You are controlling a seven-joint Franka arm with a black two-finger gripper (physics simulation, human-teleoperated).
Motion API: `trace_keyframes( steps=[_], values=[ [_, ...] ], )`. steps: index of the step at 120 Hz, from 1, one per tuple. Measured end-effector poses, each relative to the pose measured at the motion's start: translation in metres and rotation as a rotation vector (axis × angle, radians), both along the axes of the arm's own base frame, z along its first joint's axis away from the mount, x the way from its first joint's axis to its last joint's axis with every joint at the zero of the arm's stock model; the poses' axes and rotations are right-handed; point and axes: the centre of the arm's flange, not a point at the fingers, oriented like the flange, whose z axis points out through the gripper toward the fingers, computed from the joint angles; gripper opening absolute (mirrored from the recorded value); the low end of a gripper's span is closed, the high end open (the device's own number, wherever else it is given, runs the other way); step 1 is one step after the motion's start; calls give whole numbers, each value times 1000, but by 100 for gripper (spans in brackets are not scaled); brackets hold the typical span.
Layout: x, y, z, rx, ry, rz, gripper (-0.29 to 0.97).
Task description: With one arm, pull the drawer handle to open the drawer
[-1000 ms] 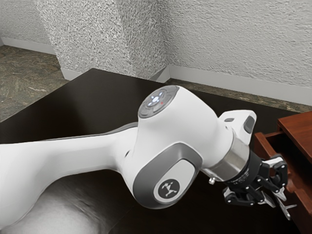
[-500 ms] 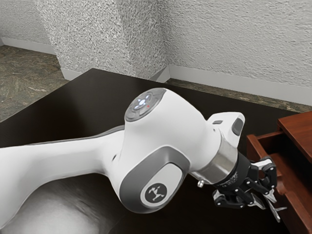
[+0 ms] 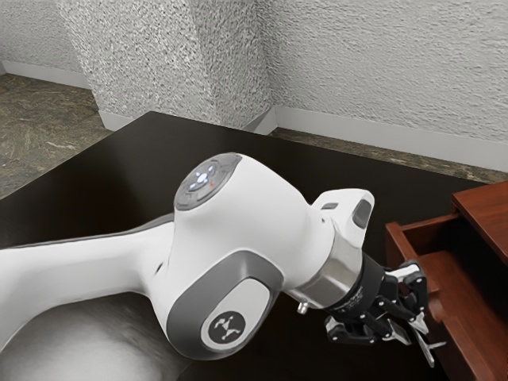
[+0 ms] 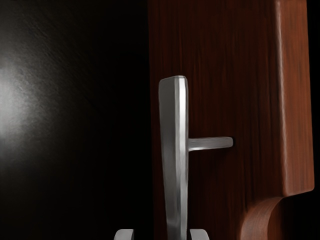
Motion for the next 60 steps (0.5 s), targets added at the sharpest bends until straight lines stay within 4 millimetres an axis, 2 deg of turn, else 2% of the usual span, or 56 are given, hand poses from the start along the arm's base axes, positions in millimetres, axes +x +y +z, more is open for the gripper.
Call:
trace_keyframes(
  steps=[60],
  values=[
    [-20,15,1,11,-17,20,4]
  ],
)
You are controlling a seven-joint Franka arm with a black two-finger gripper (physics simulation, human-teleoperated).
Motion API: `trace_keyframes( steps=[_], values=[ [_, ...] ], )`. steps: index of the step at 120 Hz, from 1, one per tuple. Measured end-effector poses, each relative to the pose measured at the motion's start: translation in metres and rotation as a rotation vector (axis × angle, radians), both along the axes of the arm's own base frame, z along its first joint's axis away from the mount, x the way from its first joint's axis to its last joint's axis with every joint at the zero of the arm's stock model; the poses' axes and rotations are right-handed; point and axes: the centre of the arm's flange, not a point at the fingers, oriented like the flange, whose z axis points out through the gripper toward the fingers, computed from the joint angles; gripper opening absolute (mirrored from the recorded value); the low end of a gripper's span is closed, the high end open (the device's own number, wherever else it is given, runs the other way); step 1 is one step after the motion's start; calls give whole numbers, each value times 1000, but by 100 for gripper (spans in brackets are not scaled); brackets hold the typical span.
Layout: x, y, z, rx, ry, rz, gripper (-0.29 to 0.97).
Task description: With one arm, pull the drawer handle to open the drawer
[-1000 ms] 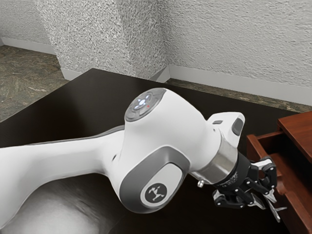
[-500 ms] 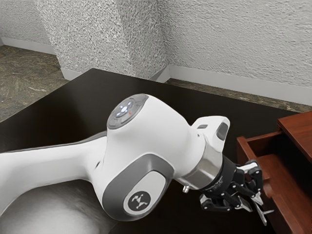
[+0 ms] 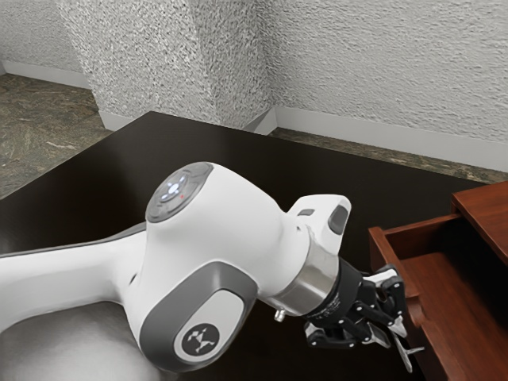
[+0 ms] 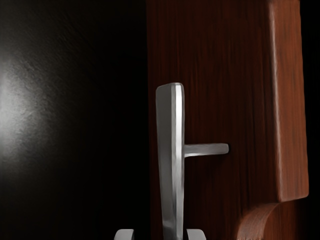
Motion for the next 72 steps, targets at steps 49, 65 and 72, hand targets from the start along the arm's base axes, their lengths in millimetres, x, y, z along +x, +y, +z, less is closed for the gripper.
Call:
trace_keyframes(
  steps=[49,65,72],
  values=[
    [-15,7,1,6,-9,8,4],
    [-21,9,3,5,-14,12,4],
    [-23,10,6,4,-19,12,8]
  ],
)
